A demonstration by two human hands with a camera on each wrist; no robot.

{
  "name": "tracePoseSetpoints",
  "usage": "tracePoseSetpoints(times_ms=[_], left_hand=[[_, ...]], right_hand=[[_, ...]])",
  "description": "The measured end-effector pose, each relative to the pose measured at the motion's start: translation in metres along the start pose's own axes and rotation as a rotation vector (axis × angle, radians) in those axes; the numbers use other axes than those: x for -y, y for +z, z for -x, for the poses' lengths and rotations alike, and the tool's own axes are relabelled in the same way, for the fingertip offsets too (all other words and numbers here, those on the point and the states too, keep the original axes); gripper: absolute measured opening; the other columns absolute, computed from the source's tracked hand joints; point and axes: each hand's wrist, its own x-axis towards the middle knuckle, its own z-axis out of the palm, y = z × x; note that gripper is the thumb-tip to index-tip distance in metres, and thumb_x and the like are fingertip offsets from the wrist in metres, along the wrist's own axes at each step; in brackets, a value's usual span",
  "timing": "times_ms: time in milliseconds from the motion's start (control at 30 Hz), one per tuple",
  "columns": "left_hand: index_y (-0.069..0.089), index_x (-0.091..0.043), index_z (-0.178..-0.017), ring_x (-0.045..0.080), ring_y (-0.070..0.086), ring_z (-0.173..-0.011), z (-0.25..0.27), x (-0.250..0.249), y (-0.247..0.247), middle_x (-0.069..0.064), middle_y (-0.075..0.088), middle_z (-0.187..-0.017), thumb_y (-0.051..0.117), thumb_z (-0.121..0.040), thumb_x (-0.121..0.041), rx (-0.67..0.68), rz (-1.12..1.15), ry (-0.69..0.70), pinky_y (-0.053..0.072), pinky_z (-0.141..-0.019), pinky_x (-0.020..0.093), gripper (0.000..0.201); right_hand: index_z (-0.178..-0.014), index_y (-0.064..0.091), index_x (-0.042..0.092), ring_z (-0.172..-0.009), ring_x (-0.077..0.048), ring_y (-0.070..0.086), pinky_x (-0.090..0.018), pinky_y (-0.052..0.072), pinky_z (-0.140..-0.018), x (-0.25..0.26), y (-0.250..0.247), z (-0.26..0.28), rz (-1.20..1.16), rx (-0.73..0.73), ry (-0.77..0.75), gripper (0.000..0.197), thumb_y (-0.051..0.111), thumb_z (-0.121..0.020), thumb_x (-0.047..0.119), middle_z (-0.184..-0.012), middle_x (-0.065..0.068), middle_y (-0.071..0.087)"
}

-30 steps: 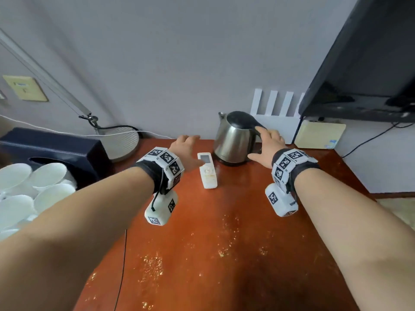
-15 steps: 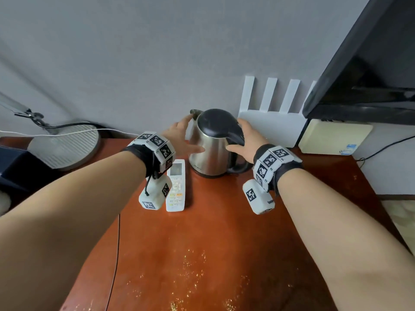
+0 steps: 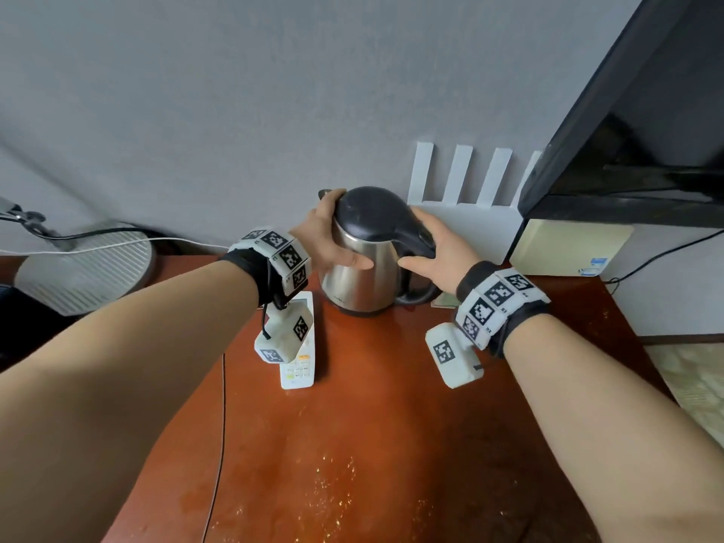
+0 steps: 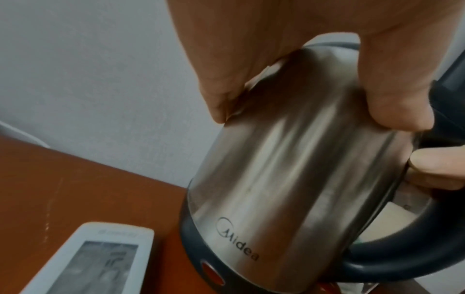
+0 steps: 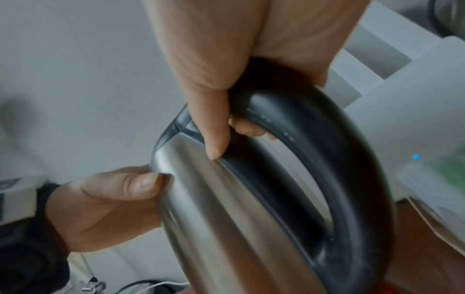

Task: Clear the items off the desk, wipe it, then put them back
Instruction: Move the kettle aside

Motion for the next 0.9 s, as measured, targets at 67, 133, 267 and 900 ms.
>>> tracePoseSetpoints(times_ms=[67,133,267,900], left_hand=[[0.010,-0.022,-0.149,0.028,0.035,-0.134,0.006,-0.002,-0.010,0.009,0.033,-0.145,0.070,-0.025,-0.060,-0.058,0.016,0.036,0.034,-0.110,0.047,0.143],[0.010,-0.023,-0.149,0.028,0.036,-0.134,0.016,-0.003,-0.024,0.009,0.034,-0.144,0.072,-0.026,-0.060,-0.097,0.031,0.063,0.036,-0.109,0.048,0.143],[0.011,-0.017,-0.148,0.026,0.038,-0.133,0.055,0.001,-0.057,0.009,0.036,-0.143,0.073,-0.027,-0.060,-0.183,0.026,0.072,0.037,-0.108,0.047,0.143],[0.002,-0.016,-0.150,0.030,0.040,-0.132,0.130,0.125,-0.154,0.010,0.037,-0.144,0.084,-0.067,-0.019,-0.276,0.004,-0.346,0.036,-0.108,0.039,0.116]], right_hand=[[-0.148,0.021,0.021,-0.133,-0.018,0.040,-0.008,0.029,-0.090,0.015,-0.009,0.004,0.023,-0.014,-0.048,0.076,0.064,-0.087,0.011,-0.147,-0.001,0.040],[-0.148,0.021,0.020,-0.131,-0.016,0.041,-0.004,0.028,-0.086,0.034,-0.015,0.007,0.052,-0.020,-0.102,0.076,0.064,-0.087,0.011,-0.146,-0.001,0.041],[-0.148,0.022,0.022,-0.132,-0.018,0.043,-0.021,0.034,-0.104,0.073,-0.001,0.009,0.110,0.023,-0.197,0.077,0.066,-0.085,0.015,-0.146,-0.002,0.043],[-0.148,0.025,0.021,-0.132,-0.021,0.044,-0.027,0.036,-0.104,0.159,0.158,-0.024,0.104,0.260,-0.294,0.078,0.067,-0.084,0.010,-0.146,-0.003,0.043]])
